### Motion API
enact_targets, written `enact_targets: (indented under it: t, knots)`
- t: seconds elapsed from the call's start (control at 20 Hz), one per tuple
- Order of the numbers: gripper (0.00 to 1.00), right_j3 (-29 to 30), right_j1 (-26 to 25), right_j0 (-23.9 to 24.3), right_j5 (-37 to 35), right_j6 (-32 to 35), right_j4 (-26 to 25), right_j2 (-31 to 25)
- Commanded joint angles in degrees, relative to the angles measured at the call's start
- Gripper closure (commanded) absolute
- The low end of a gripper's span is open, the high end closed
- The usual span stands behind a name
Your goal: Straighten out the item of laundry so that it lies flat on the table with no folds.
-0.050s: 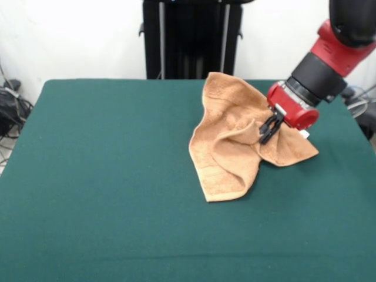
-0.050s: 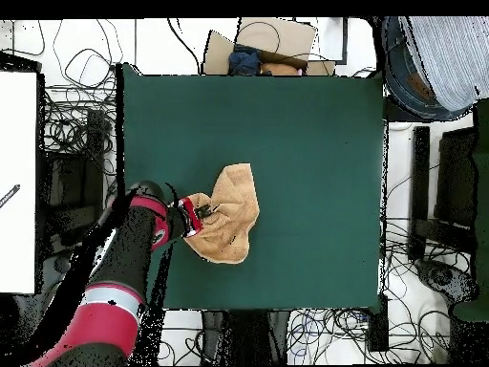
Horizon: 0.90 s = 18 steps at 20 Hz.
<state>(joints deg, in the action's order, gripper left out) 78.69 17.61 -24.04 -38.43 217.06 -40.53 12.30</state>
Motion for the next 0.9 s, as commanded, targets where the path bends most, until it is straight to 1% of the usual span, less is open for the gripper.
enact_targets:
  t: [0.05, 0.4, 0.75, 0.9]
  knots:
    - [1.0, -2.9, 0.6, 1.5, -2.8, -10.4, 5.2, -9.3]
    - [1.0, -3.8, 0.6, 1.9, -4.5, -10.6, 5.7, -10.0]
    - [1.0, -6.9, -0.6, 2.1, -7.9, -11.0, 6.8, -10.8]
    - [1.0, -7.3, -0.7, 2.2, -8.5, -11.2, 7.2, -10.9]
